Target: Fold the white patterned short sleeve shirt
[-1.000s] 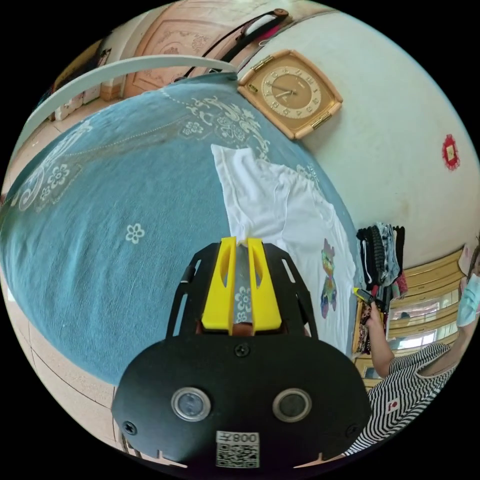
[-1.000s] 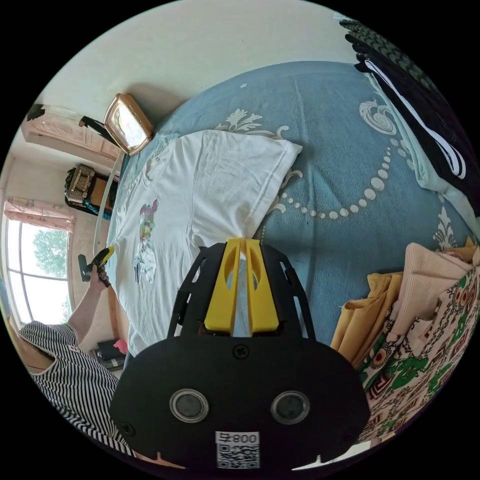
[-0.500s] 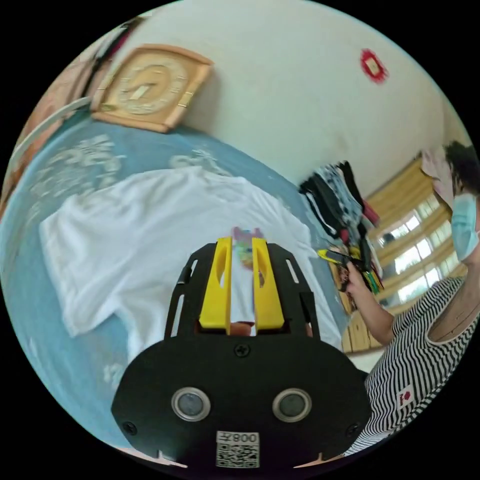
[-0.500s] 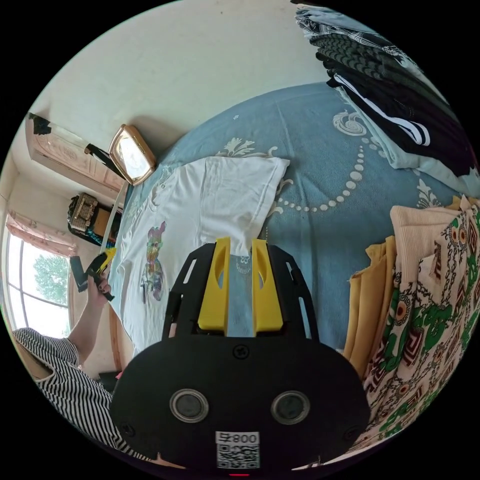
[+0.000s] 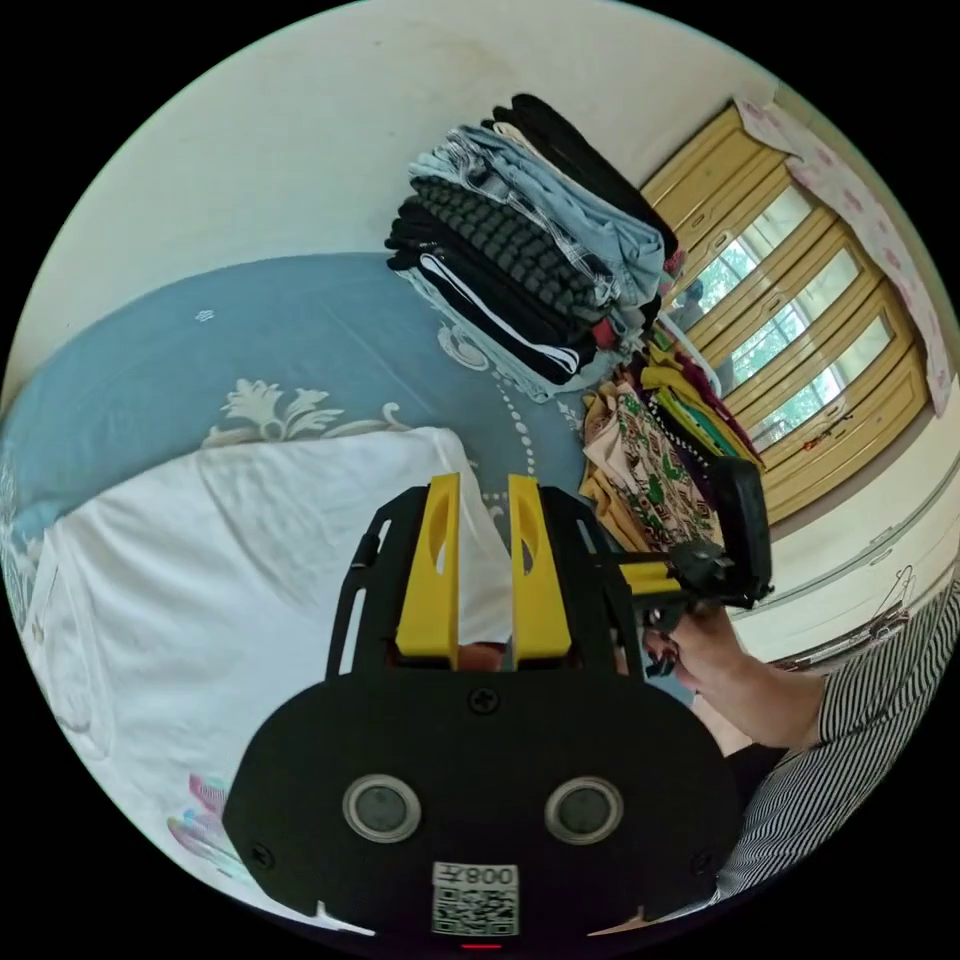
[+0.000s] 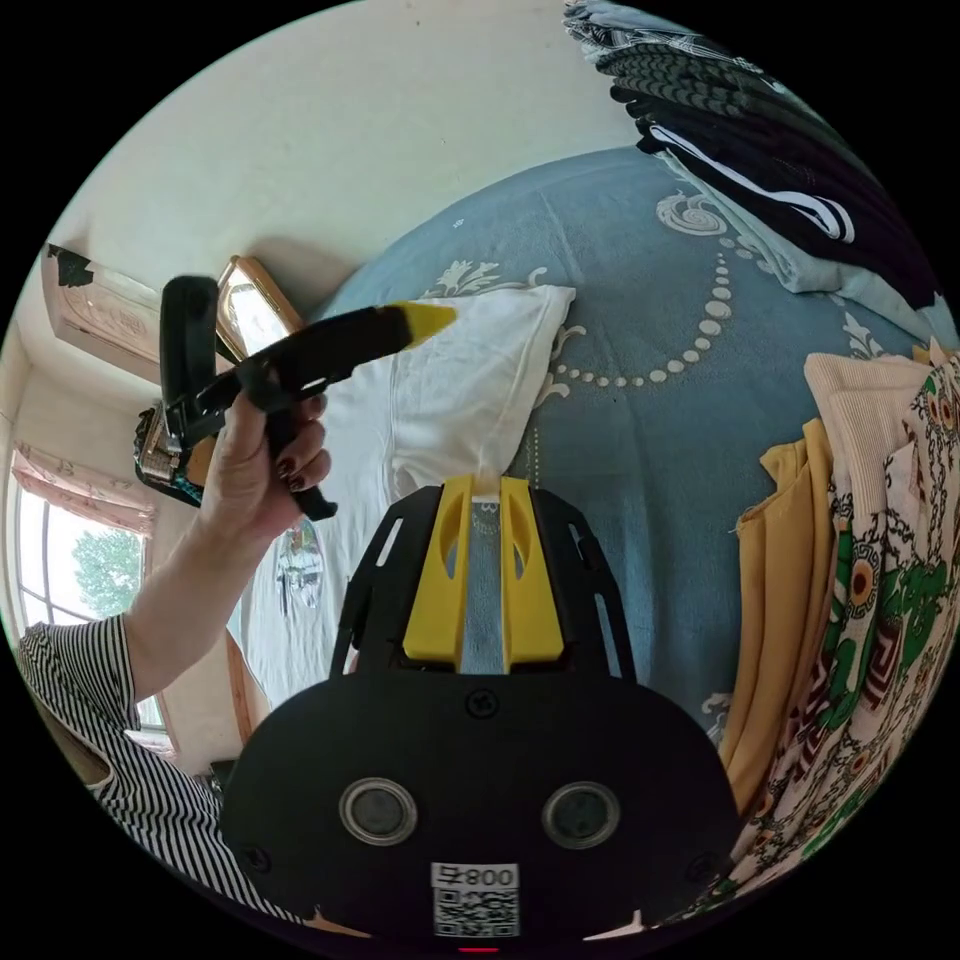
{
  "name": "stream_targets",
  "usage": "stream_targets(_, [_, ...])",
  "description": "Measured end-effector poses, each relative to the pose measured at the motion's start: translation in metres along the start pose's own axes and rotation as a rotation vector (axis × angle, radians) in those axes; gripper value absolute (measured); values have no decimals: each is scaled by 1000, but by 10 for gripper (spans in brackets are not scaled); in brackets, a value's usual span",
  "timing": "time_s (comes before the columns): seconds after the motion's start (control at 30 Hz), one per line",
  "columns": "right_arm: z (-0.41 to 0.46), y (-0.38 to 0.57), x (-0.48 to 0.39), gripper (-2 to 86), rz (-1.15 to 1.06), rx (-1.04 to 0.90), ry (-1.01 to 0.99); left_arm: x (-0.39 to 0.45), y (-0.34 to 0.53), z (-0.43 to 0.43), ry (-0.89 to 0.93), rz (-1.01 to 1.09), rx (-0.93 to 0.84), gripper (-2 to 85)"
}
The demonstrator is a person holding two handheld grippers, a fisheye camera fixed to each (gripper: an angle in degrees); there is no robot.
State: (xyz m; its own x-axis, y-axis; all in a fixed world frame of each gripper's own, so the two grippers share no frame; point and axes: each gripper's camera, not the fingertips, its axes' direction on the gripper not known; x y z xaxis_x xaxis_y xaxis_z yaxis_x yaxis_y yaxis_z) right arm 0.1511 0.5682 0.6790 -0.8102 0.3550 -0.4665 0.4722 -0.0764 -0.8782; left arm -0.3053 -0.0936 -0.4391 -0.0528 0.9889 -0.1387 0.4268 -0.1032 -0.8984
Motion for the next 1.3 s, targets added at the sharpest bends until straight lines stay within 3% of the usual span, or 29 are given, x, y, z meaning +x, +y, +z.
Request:
stream_targets(0.2, [2, 1, -17, 41, -16, 18, 36, 20, -58, 66, -85, 45, -85, 90])
stream_targets(0.33, [3, 2, -28, 39, -21, 45, 48, 31, -76, 108, -259, 103, -220, 76])
stream_targets(0.47, [3, 1, -39, 36, -22, 64, 47, 43, -82, 120, -405, 169, -213, 41])
stream_targets(0.67, [2, -6, -59, 31, -11, 60, 47, 19, -92, 113, -268, 32, -168, 23])
stream_targets(0.8, [0, -12, -70, 29, -2, 55, 17, 14, -92, 108, -255, 61, -170, 43])
stream_targets(0.97, [-5, -18, -84, 27, 12, 48, -20, -7, -74, 41, -127, -22, 2, 81])
stream_targets(1.1, [-31, -25, -102, 20, -2, 133, 44, -51, -12, -51, -154, -160, 153, 80])
stream_targets(1.3, [-24, -94, -180, 4, -276, 131, -65, -146, 120, -203, -612, -614, 204, 26])
